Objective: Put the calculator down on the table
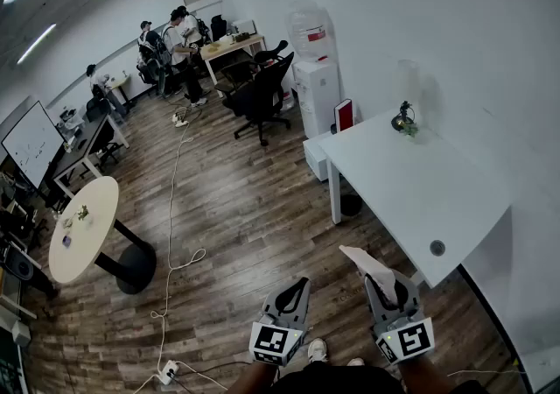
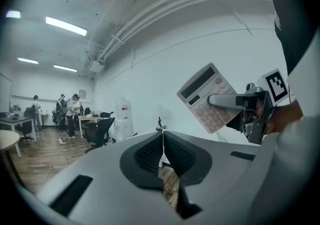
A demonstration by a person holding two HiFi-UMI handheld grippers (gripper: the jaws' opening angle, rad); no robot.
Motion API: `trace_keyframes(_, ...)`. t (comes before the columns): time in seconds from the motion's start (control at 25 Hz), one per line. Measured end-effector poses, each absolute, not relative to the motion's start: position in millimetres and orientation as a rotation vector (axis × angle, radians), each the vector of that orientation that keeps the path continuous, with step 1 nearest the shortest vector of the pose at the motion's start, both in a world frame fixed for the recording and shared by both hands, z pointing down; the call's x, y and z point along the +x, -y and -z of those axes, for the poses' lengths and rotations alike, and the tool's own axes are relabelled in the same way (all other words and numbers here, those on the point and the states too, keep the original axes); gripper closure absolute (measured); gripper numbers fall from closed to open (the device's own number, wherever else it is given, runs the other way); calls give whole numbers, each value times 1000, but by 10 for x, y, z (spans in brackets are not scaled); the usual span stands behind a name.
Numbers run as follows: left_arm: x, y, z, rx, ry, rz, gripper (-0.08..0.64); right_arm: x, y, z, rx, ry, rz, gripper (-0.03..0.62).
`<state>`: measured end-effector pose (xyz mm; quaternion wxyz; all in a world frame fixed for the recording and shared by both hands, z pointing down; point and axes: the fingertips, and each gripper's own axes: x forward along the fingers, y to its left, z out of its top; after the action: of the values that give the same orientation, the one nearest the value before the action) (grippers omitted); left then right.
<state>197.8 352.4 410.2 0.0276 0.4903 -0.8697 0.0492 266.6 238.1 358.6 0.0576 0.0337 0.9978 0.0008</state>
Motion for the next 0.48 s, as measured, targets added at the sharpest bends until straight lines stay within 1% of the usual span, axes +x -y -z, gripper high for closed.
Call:
trace_keyframes(0.28,2079,-3485,-4097,1540,2649,-60,538,2735,-2403,-3628,89,-3028,7,476)
trace_keyframes(0.48,1997,-3534,-4315,1572,2629,-104,538,2696,-2363,-3639,62,-3037,1,474)
